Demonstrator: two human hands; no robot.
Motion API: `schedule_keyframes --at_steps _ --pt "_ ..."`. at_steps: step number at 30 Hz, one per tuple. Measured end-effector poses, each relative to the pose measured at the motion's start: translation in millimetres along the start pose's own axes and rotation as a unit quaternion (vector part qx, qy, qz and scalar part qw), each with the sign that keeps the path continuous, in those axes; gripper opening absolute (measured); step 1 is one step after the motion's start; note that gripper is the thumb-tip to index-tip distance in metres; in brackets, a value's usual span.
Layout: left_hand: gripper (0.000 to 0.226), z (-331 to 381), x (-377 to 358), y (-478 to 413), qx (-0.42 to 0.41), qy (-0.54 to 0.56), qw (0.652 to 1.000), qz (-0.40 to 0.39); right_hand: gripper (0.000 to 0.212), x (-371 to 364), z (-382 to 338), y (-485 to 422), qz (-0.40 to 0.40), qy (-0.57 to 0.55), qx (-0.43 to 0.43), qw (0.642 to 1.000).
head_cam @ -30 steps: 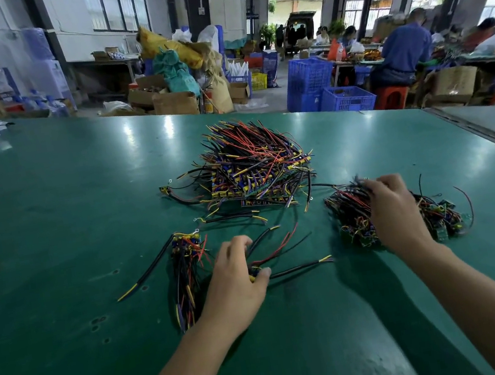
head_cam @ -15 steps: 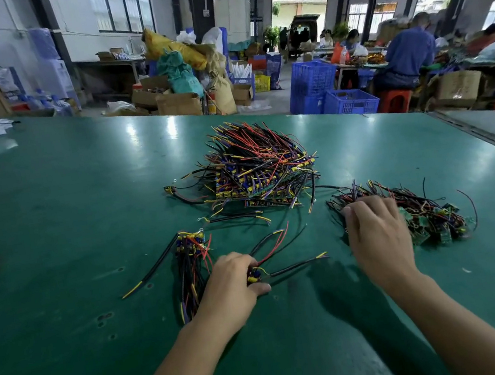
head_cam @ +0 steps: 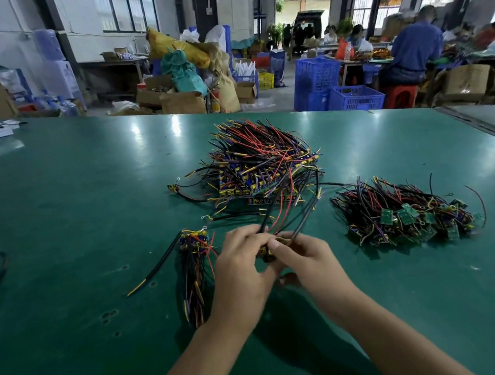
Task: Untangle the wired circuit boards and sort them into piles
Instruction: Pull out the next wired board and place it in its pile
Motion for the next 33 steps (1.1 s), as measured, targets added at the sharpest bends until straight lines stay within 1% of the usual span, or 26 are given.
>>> schedule_keyframes --at_steps 2,5,6,7,9,10,11,14,17,19,21,23,26,27,29,30,33 --pt "0.035 2 -3 1 0.009 0.021 1.0 -0.014 0.011 8 4 1 0.032 -0.04 0.007 0.999" --pt "0.034 2 1 3 0.027 0.052 0.998 0.021 0.012 21 8 5 0.057 -0.064 0.01 0.996" --pt "0.034 -1 2 4 0.052 0.064 0.996 0.033 0.011 25 9 6 0.062 -0.062 0.013 0.996" --pt "0.035 -8 0 4 0.093 0.088 0.991 0.027 0.01 28 9 6 0.064 -0.057 0.015 0.996" --pt "0.039 -18 -12 5 0.188 0.184 0.964 -0.025 0.007 32 10 6 0.059 -0.046 0.013 0.997" --pt "0.041 -21 -17 7 0.218 0.222 0.949 -0.049 0.008 33 10 6 0.053 -0.045 0.012 0.998" --pt "0.041 -23 -20 7 0.229 0.229 0.944 -0.066 0.009 33 11 5 0.045 -0.041 0.013 0.998" --pt "0.026 -23 -22 6 0.211 0.2 0.951 -0.108 0.007 33 9 4 0.022 -0.005 0.025 0.999" --pt "0.017 -23 -22 7 0.209 0.202 0.951 -0.101 0.008 36 6 4 0.014 -0.002 0.035 0.999" --pt "0.013 -21 -22 8 0.204 0.213 0.951 -0.092 0.016 36 3 6 0.008 0.027 0.049 0.998" --pt "0.009 -19 -24 9 0.19 0.196 0.957 -0.1 0.025 35 1 7 -0.001 0.075 0.063 0.995" --pt "0.005 -20 -26 10 0.189 0.188 0.957 -0.114 0.027 34 2 7 -0.002 0.089 0.065 0.994" --pt "0.005 -22 -27 11 0.191 0.199 0.953 -0.124 0.025 37 2 6 -0.002 0.111 0.066 0.992" --pt "0.006 -24 -27 10 0.195 0.202 0.952 -0.123 0.02 38 2 6 -0.005 0.109 0.065 0.992" --pt "0.01 -26 -28 10 0.209 0.219 0.945 -0.125 0.008 40 4 6 -0.005 0.09 0.058 0.994" --pt "0.013 -26 -29 10 0.219 0.234 0.939 -0.127 0.005 41 5 6 -0.001 0.079 0.055 0.995" --pt "0.017 -25 -31 9 0.232 0.263 0.927 -0.133 0.003 42 10 6 0.022 0.036 0.045 0.998"
Point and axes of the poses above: each hand's wrist, its own y-axis away from the middle knuckle, its own x-axis out of the back of the hand, z = x × y, the point moved 6 cm from there along -y, towards the middle knuckle, and after that the axes turned 7 degrees about -z, right-handed, at the moved point
